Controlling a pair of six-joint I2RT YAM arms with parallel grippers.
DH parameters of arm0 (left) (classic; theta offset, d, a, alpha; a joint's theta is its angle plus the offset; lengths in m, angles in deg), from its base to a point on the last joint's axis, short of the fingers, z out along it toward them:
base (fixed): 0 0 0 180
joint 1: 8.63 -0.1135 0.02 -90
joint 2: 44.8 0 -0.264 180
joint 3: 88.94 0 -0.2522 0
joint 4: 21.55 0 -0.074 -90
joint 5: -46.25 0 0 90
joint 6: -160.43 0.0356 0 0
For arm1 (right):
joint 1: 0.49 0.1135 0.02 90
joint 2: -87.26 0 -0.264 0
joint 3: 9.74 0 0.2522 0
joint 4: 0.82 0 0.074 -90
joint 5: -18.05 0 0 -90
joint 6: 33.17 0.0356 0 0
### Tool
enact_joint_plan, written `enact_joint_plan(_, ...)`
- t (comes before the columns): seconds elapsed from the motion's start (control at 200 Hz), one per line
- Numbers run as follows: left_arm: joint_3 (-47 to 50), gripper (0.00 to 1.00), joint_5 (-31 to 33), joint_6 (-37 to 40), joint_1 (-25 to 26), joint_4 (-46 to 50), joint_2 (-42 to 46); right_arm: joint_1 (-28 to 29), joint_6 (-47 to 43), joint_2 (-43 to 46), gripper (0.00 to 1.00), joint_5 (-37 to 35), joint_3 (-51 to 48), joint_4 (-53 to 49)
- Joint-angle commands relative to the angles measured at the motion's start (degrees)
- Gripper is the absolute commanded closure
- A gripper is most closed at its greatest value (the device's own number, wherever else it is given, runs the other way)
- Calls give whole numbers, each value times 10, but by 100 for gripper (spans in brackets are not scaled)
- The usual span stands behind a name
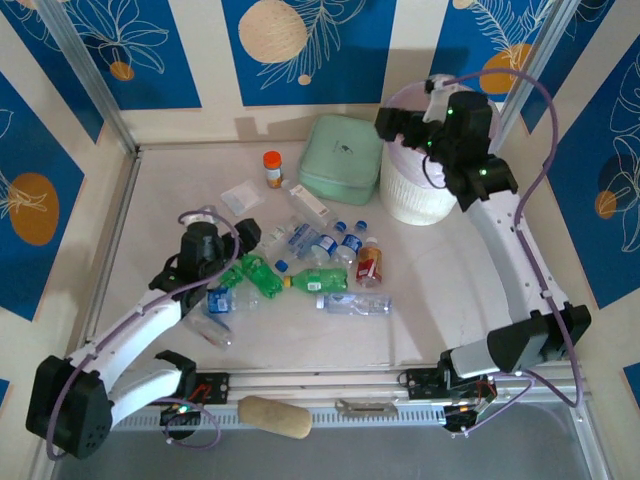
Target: Put the plastic bottles in the bin
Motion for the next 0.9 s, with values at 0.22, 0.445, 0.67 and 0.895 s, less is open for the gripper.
enact_joint_plan(0.22, 38, 0, -71, -59, -124, -19, 46, 119, -75, -74, 3, 29, -36, -79)
enact_joint_plan(0.445, 53, 0, -91, -63, -140, -10, 64, 161, -88, -206, 4, 32, 38, -151)
enact_joint_plan(0.67, 54, 0, -113, -46, -140, -7, 77, 181, -103, -351, 9, -4, 154, -226)
enact_joint_plan(0.895, 48, 0, -139, -17, -139, 10, 90, 181, -123, -455, 10, -42, 264, -283)
